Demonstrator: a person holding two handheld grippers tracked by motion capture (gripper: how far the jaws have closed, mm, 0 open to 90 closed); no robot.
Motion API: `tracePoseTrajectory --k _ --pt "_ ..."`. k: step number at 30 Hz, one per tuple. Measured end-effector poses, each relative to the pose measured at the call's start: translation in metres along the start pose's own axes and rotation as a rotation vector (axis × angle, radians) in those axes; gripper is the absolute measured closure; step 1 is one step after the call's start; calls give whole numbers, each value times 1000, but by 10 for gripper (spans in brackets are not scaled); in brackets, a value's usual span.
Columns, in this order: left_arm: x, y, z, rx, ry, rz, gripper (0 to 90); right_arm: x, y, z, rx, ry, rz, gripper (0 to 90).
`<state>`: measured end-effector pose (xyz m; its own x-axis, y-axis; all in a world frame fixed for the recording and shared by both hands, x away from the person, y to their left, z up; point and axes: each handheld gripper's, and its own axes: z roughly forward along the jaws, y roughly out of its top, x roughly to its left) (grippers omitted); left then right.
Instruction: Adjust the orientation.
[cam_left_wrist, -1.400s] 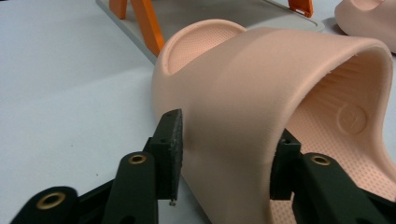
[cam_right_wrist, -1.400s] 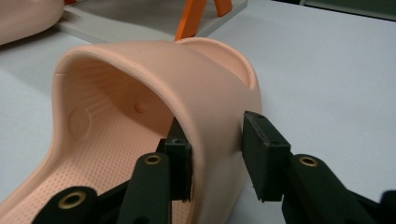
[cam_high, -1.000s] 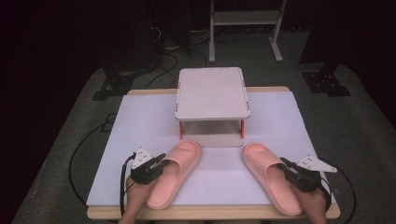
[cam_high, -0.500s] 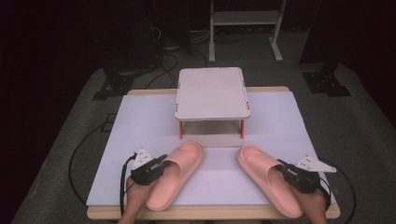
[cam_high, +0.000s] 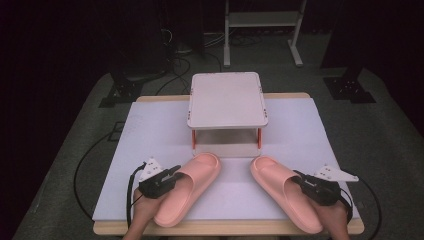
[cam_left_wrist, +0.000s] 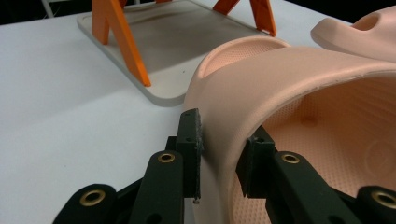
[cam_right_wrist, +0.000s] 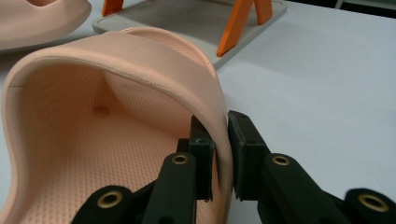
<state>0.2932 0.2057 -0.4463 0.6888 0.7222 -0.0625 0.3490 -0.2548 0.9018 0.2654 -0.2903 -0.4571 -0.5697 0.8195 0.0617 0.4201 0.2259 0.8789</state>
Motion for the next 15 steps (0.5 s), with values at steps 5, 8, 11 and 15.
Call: tracePoseTrajectory --k 5,8,11,15 --pt "-1 11 -5 -13 -24 14 748 3 8 0 -4 8 -4 800" --pt "-3 24 -11 -24 -30 41 748 5 16 -2 -17 21 -4 800" --pt "-5 32 -13 -28 -43 56 748 7 21 -5 -26 31 -7 803" --pt "-7 44 -19 -29 -68 76 748 11 31 -11 -41 48 -13 803"
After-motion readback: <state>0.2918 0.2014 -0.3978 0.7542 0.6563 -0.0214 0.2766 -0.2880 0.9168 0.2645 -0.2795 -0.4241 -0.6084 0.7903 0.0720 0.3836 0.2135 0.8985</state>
